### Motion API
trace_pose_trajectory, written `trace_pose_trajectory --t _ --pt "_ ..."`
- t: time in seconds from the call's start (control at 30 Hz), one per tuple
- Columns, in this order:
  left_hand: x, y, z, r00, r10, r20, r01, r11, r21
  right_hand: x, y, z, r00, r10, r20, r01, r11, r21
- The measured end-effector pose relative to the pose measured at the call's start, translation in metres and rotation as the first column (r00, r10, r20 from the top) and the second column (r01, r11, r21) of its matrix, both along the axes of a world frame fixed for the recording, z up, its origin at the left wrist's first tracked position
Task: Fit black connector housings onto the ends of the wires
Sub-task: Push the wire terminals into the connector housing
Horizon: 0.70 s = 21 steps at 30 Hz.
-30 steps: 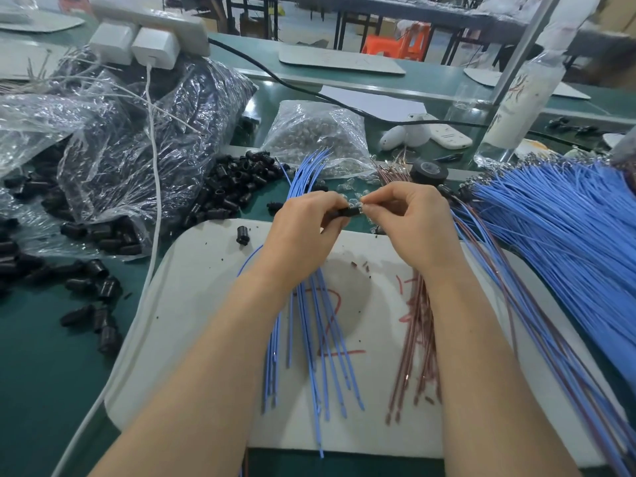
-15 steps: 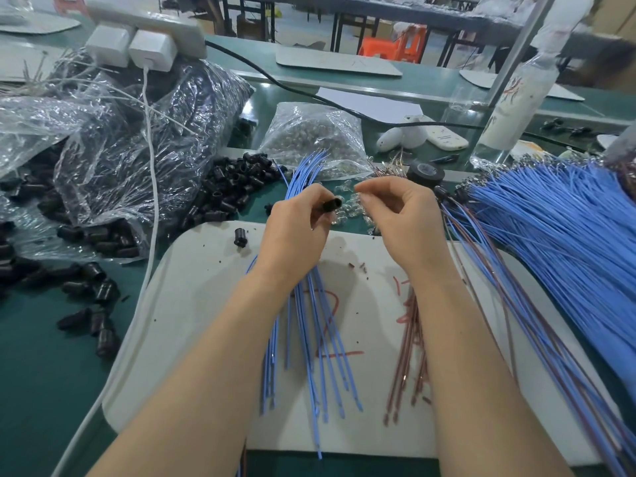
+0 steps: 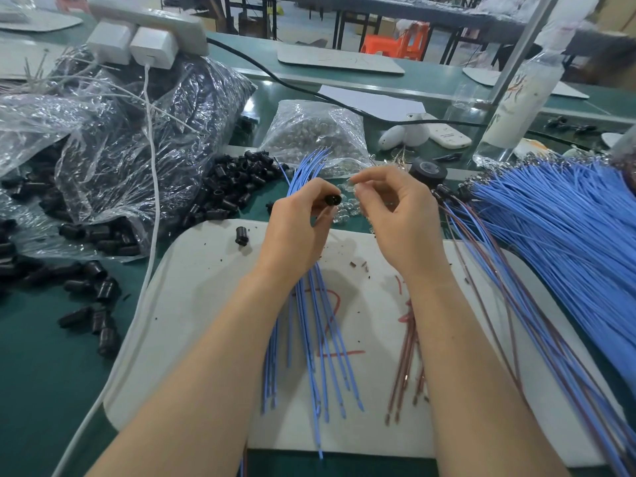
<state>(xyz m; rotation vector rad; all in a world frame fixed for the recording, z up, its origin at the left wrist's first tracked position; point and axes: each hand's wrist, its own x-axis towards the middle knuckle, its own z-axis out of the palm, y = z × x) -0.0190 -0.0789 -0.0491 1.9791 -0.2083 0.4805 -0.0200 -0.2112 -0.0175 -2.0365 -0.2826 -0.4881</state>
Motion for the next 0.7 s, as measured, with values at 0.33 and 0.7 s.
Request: trace_pose_trajectory --t 0.33,0.7 --pt "-0.003 -0.005 0.002 0.999 0.009 0.051 -0.013 0.997 0.078 -0.005 0.014 -0.003 0.998 -0.068 0.020 0.070 0.977 -0.201" --pt "-0.004 -0.007 0.003 0.978 0.172 0.118 -0.191 0.964 0.186 -0.006 0.020 -0.004 0.990 -0.077 0.119 0.096 0.981 -0.169"
